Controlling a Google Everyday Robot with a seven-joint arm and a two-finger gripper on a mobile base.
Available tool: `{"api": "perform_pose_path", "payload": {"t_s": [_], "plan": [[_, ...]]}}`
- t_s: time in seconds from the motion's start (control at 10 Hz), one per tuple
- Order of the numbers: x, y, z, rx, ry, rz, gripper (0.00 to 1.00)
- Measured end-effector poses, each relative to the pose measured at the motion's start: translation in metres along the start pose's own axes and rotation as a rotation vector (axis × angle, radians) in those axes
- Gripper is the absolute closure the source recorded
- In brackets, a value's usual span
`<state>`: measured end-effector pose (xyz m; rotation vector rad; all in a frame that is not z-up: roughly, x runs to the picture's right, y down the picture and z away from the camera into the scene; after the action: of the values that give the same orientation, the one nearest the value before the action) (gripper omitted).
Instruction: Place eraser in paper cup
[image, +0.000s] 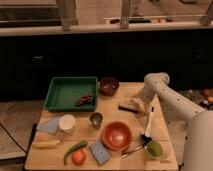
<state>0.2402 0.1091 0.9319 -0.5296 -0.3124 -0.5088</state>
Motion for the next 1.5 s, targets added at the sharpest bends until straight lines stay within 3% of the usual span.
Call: {"api": "perform_pose_path", "payload": {"t_s": [0.2, 0.6, 1.1, 1.5], "plan": [[-0.016, -0.012, -0.018, 0.008, 0.023, 0.028, 0.2], [-0.02, -0.016, -0.02, -0.019, 0.033, 0.068, 0.2], [-0.036, -0.011, -0.021, -0.057, -0.022, 0.178, 0.2], [-0.051, -0.011, -0.02, -0.008, -0.051, 0.221, 0.2]]}}
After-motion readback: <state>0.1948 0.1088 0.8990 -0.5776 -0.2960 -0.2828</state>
